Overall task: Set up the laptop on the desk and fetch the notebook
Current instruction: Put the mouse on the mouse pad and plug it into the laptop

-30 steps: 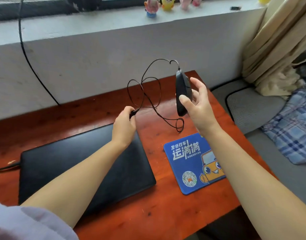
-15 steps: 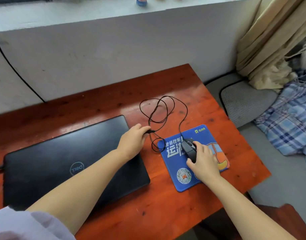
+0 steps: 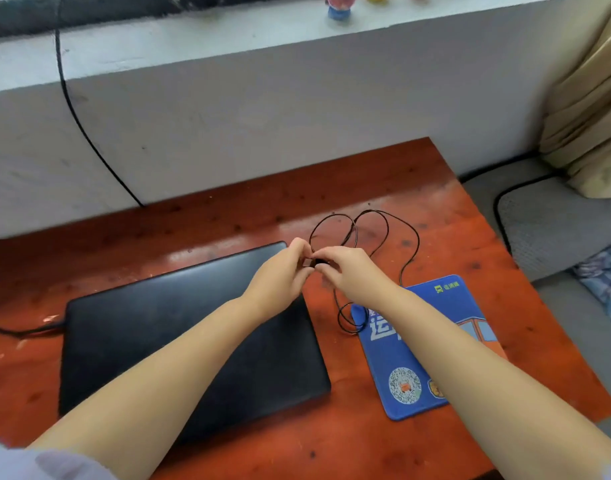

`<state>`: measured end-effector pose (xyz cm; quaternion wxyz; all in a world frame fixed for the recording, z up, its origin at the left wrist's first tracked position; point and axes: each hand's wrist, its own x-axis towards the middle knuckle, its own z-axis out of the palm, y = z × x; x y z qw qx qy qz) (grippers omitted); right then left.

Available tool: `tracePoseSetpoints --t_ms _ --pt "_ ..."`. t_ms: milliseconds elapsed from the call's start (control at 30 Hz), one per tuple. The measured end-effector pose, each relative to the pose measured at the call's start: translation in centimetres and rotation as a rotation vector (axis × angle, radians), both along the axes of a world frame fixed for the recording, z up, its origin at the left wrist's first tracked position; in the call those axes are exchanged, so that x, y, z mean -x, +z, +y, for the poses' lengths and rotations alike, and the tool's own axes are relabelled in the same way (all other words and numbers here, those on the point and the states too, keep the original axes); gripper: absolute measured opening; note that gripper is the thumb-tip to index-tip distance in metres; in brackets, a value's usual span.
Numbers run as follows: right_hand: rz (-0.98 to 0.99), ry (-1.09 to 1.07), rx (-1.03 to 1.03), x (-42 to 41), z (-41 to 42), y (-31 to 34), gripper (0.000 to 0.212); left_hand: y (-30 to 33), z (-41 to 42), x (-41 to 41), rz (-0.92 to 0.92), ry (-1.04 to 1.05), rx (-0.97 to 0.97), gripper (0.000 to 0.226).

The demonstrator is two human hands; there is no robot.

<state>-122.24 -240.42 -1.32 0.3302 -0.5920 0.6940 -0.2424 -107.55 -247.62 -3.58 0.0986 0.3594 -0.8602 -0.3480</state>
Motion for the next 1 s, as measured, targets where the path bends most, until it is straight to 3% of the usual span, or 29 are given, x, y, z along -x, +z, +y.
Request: tracePoseSetpoints --t_ms 133,267,500,567,867,1000 --pt "0.115 -0.025 -0.108 1.8 -2.7 -1.8 0.023 -1.3 -2.5 -0.8 -0.084 0.154 -0.052 0.020" --pt "0.260 0.002 -0.261 3.5 -4.4 -3.9 0.022 -2.8 -4.7 0.1 -0.283 0.230 0.144 0.028" --pt "0.165 0.071 -0.309 3.9 -5.7 -6.0 0.024 -4.8 -6.6 2.7 -0.573 0.255 0.166 0.051" --pt "0.151 0.069 -0.296 3.9 -5.8 -6.3 0.024 -5.1 -6.9 2.9 -0.584 0.248 0.167 0.056" --pt "0.174 0.113 -0.201 3.6 -4.8 -6.4 0.034 -3.4 -7.5 3.2 -0.593 0.253 0.047 0.030" --pt "0.148 0.061 -0.086 3.8 -4.0 -4.5 0.030 -1.8 -6.8 2.6 -0.474 0.301 0.057 0.032"
